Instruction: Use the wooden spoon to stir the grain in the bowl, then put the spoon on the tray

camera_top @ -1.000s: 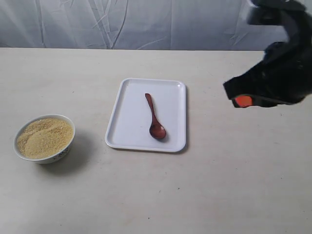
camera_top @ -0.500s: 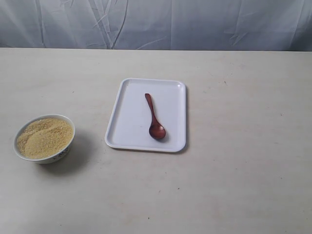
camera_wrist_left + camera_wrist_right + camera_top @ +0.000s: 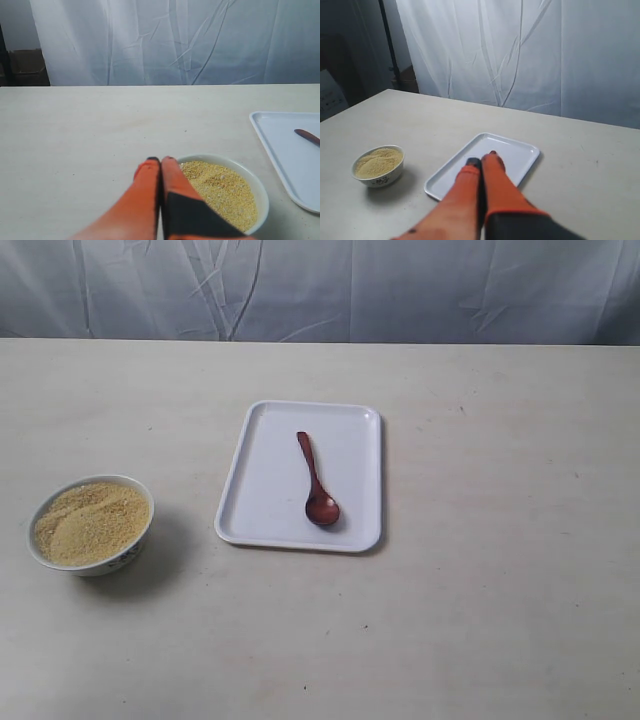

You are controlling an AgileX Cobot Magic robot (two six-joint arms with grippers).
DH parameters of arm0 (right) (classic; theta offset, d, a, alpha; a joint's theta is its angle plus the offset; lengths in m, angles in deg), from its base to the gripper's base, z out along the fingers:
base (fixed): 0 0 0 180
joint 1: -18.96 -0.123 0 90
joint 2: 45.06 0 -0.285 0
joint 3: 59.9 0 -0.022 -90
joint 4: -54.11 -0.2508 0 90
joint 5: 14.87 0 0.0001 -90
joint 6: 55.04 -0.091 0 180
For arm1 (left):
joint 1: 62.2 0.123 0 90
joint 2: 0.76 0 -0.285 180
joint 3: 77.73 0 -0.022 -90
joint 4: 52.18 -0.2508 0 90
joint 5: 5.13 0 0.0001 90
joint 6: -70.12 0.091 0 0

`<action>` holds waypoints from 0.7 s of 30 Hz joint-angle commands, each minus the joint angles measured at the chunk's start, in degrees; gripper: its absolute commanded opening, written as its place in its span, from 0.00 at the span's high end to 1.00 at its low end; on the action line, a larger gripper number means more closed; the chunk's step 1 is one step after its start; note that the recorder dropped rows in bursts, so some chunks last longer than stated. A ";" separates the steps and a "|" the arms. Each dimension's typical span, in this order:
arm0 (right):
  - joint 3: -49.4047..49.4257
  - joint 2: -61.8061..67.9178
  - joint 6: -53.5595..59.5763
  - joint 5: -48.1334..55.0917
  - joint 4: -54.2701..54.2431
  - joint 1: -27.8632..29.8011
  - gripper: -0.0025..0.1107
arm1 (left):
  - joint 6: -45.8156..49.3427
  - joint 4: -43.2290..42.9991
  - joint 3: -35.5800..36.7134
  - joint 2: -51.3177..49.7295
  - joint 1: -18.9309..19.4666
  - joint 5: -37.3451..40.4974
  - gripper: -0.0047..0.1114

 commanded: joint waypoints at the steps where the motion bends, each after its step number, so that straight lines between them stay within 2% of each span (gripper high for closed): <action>1: 0.25 -1.65 -0.04 -0.15 -1.77 2.36 0.98 | -0.32 -0.43 0.27 0.29 0.00 -0.20 0.96; 8: 0.25 -4.76 -0.04 0.10 -2.72 12.35 0.98 | -0.32 -0.43 0.27 0.29 0.00 -0.20 0.96; 16: 1.64 -4.56 -0.04 -0.17 -2.72 12.96 0.98 | -0.32 -0.43 0.27 0.29 0.00 -0.20 0.96; 19: 8.49 -6.54 -0.04 -1.63 1.72 12.96 0.98 | -0.32 -0.43 0.27 0.29 0.00 -0.20 0.96; 21: 13.19 -6.54 -0.04 -7.82 5.76 12.96 0.98 | -0.32 -0.43 0.27 0.29 0.00 -0.20 0.96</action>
